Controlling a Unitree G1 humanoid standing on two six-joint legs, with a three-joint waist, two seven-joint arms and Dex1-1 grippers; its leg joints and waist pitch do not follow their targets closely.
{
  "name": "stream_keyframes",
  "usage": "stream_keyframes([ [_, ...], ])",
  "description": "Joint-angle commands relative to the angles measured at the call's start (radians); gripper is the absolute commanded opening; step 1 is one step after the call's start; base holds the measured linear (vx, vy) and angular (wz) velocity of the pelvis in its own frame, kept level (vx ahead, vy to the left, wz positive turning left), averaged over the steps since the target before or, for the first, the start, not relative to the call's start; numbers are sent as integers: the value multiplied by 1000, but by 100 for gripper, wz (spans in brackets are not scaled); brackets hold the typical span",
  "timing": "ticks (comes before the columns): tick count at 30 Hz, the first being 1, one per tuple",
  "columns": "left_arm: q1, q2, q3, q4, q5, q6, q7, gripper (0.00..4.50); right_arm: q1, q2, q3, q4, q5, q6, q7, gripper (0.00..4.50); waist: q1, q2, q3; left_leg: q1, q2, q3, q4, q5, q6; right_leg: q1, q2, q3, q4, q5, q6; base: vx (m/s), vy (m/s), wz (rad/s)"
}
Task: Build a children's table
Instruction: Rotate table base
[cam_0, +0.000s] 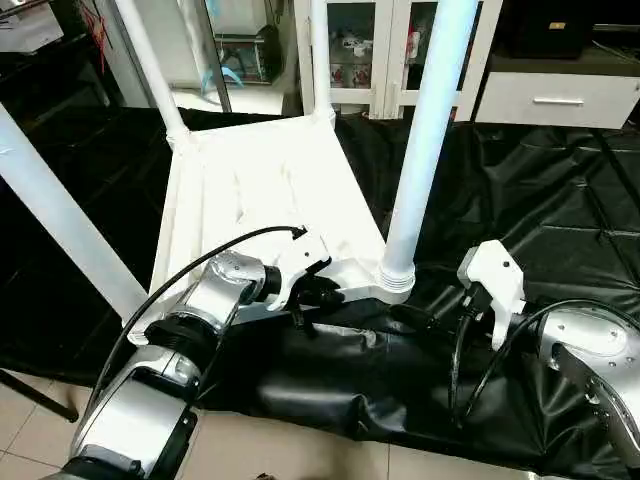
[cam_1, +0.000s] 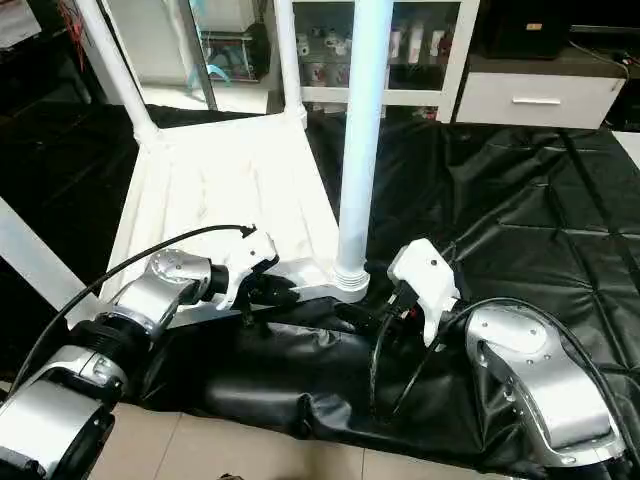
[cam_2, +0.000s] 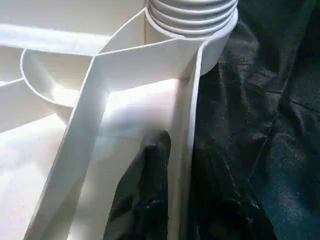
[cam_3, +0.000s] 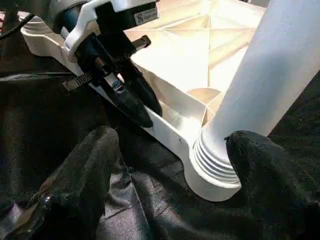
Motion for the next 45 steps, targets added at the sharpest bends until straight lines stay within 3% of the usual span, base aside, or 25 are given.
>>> stream_keyframes([
  [1, -15, -1, 3, 28, 9, 2, 21, 84, -16, -3, -1, 11, -5, -15, 6, 380, -1, -18, -44, 15, 56, -25, -87, -161, 69, 34, -62, 36, -80, 3, -256, 0, 0, 0],
  [8, -32, -26, -2, 93, 23, -15, 52, 84, -13, -8, -5, 11, -9, -13, 4, 380, -2, -21, -42, 15, 55, -25, -90, -180, 63, 35, -62, 36, -84, -23, -253, 0, 0, 0],
  [10, -30, -30, -13, 107, 31, -7, 41, 50, -14, -12, -3, 15, -19, -12, -3, 380, -3, -15, -42, 15, 55, -26, -91, -186, 57, 35, -63, 36, -86, -26, -250, 0, 0, 0],
  [13, -25, -30, -16, 116, 31, -22, 29, 45, -17, -8, -10, 29, -36, -2, -33, 380, -5, -11, -42, 15, 55, -26, -92, -191, 52, 35, -63, 36, -86, -25, -251, 0, 0, 0],
  [16, -15, -30, -7, 117, 15, -18, 3, 8, -7, -12, -19, 24, -32, 0, -33, 380, -6, -13, -42, 15, 55, -26, -92, -195, 52, 36, -63, 36, -87, -31, -251, 0, 0, 0],
  [17, -13, -30, -6, 118, 12, -19, -6, 5, -2, -15, -20, 19, -31, -1, -30, 380, -6, -14, -43, 14, 54, -26, -90, -185, 57, 37, -63, 36, -86, -21, -251, 0, 0, 0],
  [18, -9, -29, -8, 121, 12, -23, -15, 5, 2, -18, -21, 17, -30, -2, -27, 380, -6, -5, -44, 14, 55, -27, -90, -177, 59, 37, -64, 36, -83, -11, -251, 0, 0, 0],
  [23, 13, -18, -22, 109, 17, -15, -64, 5, 3, -22, -31, 22, -44, -3, -41, 380, -8, -11, -54, 11, 51, -24, -77, -64, 123, 42, -64, 30, -72, 162, -266, 0, 0, 0],
  [24, 25, -13, -24, 90, 11, -4, -82, 5, -3, -16, -42, 34, -46, 5, -59, 380, -8, -16, -55, 11, 53, -23, -77, -60, 128, 42, -65, 30, -72, 164, -266, 0, 0, 0],
  [25, 52, 0, -28, 38, 1, 19, -109, 5, -9, -7, -57, 56, -53, 15, -88, 380, -7, -15, -55, 11, 53, -23, -77, -57, 137, 42, -66, 29, -72, 152, -269, 0, 0, 0],
  [26, 67, 7, -30, 7, -5, 28, -119, 5, -8, -4, -61, 65, -58, 16, -99, 380, -6, -33, -57, 9, 54, -22, -77, -35, 149, 44, -66, 29, -68, 153, -271, 0, 0, 0],
  [27, 87, 15, -31, -36, -13, 41, -132, 5, -5, -1, -66, 77, -65, 16, -113, 380, -3, -23, -59, 11, 57, -24, -76, -21, 151, 43, -68, 29, -64, 159, -272, 0, 0, 0],
  [28, 138, 41, -45, -143, -31, 67, -176, 5, 15, 2, -79, 83, -53, 9, -111, 380, -9, -45, -54, 9, 57, -20, -78, -17, 166, 40, -64, 28, -69, 157, -273, 0, 0, 0],
  [29, 144, 44, -47, -158, -33, 70, -183, 5, 17, 3, -81, 84, -51, 8, -110, 380, -6, -31, -55, 7, 58, -21, -77, -6, 177, 39, -67, 28, -66, 153, -272, 0, 0, 0],
  [30, 161, 53, -52, -197, -40, 84, -197, 5, 25, 1, -84, 85, -44, 4, -103, 380, -7, -43, -54, 9, 56, -18, -76, -9, 181, 36, -64, 28, -69, 141, -271, 0, 0, 0],
  [31, 196, 68, -60, -274, -50, 110, -212, 5, 40, -10, -87, 87, -31, -9, -75, 380, -3, -39, -55, 11, 59, -19, -76, -8, 184, 35, -65, 28, -66, 126, -273, 0, 0, 0],
  [36, 259, 92, -75, -395, -45, 137, -207, 0, 31, -7, -90, 108, 7, -25, -26, 416, 1, -37, -53, 12, 61, -18, -76, -11, 188, 32, -63, 27, -66, 89, -271, 0, 0, 0],
  [38, 288, 99, -75, -445, -43, 148, -193, 0, 6, -3, -74, 127, 23, -31, 12, 440, 0, -39, -53, 12, 59, -16, -75, -13, 185, 32, -61, 28, -65, 86, -272, 0, 0, 0],
  [39, 293, 101, -75, -456, -43, 154, -191, 0, -2, -4, -66, 130, 31, -32, 34, 440, -1, -46, -52, 11, 59, -15, -75, -13, 188, 33, -61, 28, -66, 87, -272, 0, 0, 0],
  [43, 305, 110, -82, -496, -37, 175, -181, 0, -18, -40, -14, 138, 33, -39, 138, 440, 4, -44, -54, 10, 57, -16, -70, 12, 195, 33, -59, 27, -62, 101, -269, 0, 0, 0],
  [44, 303, 111, -82, -499, -37, 172, -180, 0, -20, -51, -2, 142, 27, -46, 160, 440, 6, -50, -59, 9, 57, -17, -67, 31, 200, 36, -61, 28, -55, 128, -272, 0, 0, 0],
  [45, 301, 112, -81, -504, -38, 176, -178, 0, -25, -58, 6, 152, 21, -53, 173, 440, 5, -55, -55, 9, 57, -15, -68, 32, 204, 33, -59, 27, -58, 131, -272, 0, 0, 0],
])
